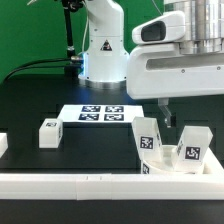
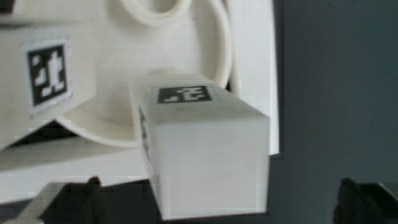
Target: Assemble stool
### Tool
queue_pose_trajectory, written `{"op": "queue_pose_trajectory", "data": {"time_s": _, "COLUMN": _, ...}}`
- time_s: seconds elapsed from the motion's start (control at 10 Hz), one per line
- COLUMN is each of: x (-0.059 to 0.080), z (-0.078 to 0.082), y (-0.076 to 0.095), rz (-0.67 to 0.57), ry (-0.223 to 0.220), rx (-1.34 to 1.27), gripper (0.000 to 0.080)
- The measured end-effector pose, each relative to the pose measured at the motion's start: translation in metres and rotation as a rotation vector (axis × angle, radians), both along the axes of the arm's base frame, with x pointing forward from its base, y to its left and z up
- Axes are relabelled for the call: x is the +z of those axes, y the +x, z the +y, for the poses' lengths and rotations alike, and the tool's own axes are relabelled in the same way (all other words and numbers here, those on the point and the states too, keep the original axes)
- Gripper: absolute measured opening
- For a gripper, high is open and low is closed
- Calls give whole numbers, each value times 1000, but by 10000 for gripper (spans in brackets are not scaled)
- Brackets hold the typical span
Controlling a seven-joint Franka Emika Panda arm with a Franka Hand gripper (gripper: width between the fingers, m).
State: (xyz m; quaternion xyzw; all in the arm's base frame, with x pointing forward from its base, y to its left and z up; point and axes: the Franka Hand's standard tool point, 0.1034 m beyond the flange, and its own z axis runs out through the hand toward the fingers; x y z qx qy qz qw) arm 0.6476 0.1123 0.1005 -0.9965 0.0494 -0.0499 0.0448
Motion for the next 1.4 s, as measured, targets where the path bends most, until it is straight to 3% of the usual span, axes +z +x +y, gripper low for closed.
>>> {"op": "queue_pose_trajectory", "data": {"time_s": 0.5, "x": -4, "z": 7, "y": -1, "rz": -7, "ry": -132, "rx": 665, "gripper": 649}}
{"op": "queue_pose_trajectory", "data": {"time_s": 0.9, "x": -4, "z": -2, "y": 1, "rz": -9, "ry": -174, "rx": 855, "gripper": 649}}
{"op": "queue_pose_trajectory", "data": {"time_s": 1.1, "x": -12, "z": -3, "y": 0, "rz": 4, "ry": -239, "rx": 1097, "gripper": 649}}
{"op": "queue_pose_trajectory", "data": {"time_s": 1.4, "x": -14, "z": -10, "y": 1, "rz": 19, "ry": -265, "rx": 1215, "gripper": 649}}
